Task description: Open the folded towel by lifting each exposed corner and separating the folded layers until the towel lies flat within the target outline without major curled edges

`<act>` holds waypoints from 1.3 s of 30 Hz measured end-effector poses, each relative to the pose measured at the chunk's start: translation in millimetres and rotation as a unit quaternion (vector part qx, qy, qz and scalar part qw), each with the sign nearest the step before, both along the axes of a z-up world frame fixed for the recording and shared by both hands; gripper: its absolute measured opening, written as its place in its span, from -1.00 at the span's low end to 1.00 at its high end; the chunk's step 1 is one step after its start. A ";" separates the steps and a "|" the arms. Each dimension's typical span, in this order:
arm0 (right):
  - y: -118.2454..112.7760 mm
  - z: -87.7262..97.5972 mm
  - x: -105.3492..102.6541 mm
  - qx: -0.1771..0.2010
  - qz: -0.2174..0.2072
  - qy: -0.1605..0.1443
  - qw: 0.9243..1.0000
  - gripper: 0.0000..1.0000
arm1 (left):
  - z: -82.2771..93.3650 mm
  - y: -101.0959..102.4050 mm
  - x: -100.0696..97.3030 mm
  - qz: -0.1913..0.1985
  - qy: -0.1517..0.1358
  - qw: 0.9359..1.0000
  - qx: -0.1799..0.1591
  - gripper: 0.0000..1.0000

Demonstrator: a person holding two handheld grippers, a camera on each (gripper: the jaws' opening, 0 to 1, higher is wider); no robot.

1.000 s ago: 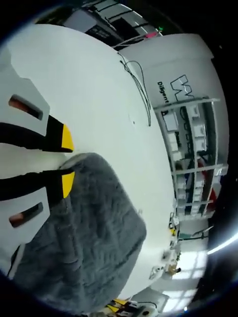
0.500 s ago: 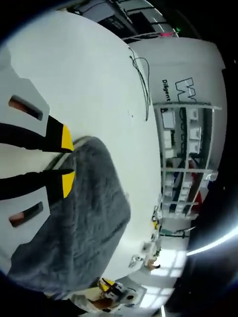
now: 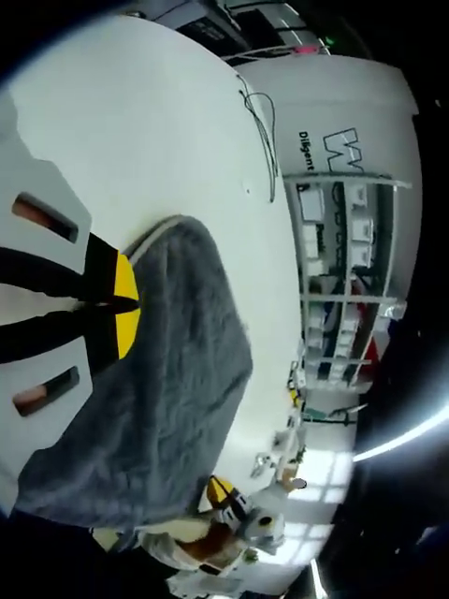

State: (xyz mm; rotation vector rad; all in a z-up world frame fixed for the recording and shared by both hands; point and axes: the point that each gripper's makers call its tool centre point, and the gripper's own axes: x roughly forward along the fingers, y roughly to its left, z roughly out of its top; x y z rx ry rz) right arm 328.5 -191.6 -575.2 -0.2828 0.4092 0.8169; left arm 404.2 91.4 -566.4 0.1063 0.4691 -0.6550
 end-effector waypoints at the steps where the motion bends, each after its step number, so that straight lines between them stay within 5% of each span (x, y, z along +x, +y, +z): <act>1: 0.0 0.6 2.2 0.001 -0.004 -0.002 1.000 -1.00 | -1.0 -2.1 -2.4 -0.003 0.000 1.000 0.001 -0.98; 11: -0.7 -5.7 20.6 -0.006 -0.029 -0.003 1.000 -1.00 | -6.1 -24.3 -25.3 -0.030 0.010 1.000 -0.004 -0.98; 17: -0.1 -12.3 20.2 -0.016 -0.029 -0.001 0.999 -1.00 | -11.7 -38.8 -36.3 -0.055 0.014 0.998 0.021 -0.98; 21: -1.2 -11.8 23.4 -0.015 -0.027 -0.002 1.000 -1.00 | -26.4 -33.1 -37.8 -0.051 0.022 0.996 0.070 -0.98; 39: -4.7 -15.9 26.0 -0.039 -0.036 -0.018 0.998 -1.00 | -28.5 -20.7 -46.3 -0.033 0.029 0.993 0.114 -0.99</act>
